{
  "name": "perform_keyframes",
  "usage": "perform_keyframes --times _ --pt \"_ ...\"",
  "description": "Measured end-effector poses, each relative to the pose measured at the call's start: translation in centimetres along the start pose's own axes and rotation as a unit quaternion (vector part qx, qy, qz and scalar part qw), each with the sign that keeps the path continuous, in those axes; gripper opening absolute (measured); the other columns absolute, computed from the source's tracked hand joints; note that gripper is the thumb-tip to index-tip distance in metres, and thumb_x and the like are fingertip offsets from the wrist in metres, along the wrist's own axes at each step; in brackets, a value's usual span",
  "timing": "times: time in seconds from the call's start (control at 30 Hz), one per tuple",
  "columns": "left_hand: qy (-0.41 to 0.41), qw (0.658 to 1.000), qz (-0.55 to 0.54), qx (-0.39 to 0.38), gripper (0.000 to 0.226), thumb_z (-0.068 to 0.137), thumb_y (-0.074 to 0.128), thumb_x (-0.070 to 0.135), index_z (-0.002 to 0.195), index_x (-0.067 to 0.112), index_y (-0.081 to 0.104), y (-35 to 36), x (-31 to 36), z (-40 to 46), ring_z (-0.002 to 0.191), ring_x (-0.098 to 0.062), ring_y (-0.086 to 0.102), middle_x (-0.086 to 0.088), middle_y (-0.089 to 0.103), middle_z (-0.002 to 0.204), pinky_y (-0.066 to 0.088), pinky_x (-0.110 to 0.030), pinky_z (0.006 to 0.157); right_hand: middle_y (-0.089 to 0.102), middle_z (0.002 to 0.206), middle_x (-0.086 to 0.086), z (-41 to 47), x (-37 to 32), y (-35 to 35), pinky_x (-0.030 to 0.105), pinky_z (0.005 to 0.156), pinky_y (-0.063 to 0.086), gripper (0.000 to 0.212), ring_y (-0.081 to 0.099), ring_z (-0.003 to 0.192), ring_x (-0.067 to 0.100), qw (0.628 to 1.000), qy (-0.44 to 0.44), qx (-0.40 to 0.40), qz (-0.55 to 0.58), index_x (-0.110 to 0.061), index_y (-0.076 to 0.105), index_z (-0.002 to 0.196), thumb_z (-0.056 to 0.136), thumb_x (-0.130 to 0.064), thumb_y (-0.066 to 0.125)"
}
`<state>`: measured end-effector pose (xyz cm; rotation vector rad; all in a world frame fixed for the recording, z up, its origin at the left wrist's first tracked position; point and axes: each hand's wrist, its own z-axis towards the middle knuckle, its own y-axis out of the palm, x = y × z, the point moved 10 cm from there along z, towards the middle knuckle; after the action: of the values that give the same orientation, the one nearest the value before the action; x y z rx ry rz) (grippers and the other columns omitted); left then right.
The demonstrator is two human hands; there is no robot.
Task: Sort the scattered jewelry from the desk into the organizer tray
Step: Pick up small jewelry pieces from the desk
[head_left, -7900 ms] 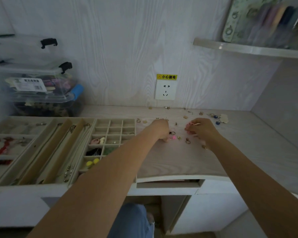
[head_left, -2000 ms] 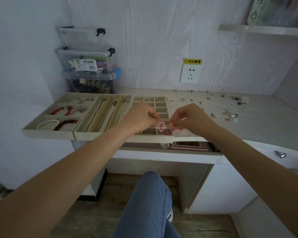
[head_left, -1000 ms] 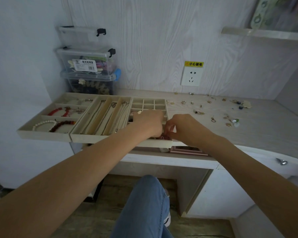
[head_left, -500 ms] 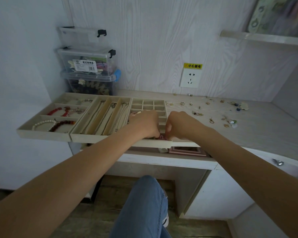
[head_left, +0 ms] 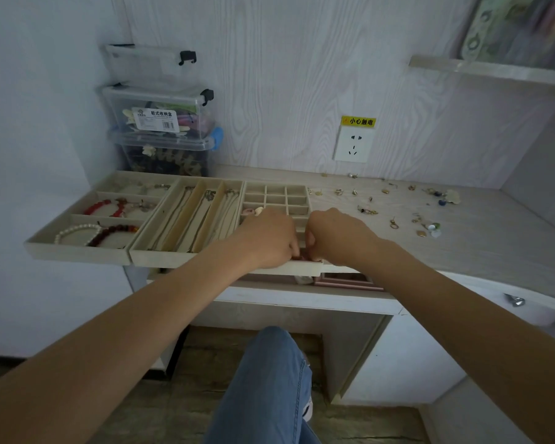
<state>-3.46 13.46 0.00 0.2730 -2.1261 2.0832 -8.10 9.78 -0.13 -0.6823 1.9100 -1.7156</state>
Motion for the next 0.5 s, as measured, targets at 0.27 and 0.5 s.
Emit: perform_keyframes --times 0.27,0.5 --pt "0.052 0.987 0.154 -0.006 0.032 0.093 0.046 0.014 0.120 0.022 0.062 0.1 1.7 -1.1 0.124 -0.022 0.035 -0.003 0.047 0.127 0.025 -0.042 0.110 0.060 0.091 0.004 -0.7 -2.4 -0.6 0.025 0.058 0.040 0.012 0.049 0.068 0.015 0.984 -0.111 -0.021 -0.140 -0.010 0.063 0.098 0.090 -0.016 0.055" --pt "0.046 0.995 0.091 -0.005 0.037 0.092 0.045 0.008 0.115 0.027 0.066 -0.3 1.4 -1.3 0.123 -0.020 0.037 -0.001 0.048 0.123 0.025 -0.038 0.110 0.063 0.095 0.000 -0.6 -1.8 -0.4 0.034 0.075 0.054 0.017 0.061 0.087 0.019 0.988 -0.121 -0.025 -0.088 -0.022 0.069 0.085 0.088 -0.013 0.055"
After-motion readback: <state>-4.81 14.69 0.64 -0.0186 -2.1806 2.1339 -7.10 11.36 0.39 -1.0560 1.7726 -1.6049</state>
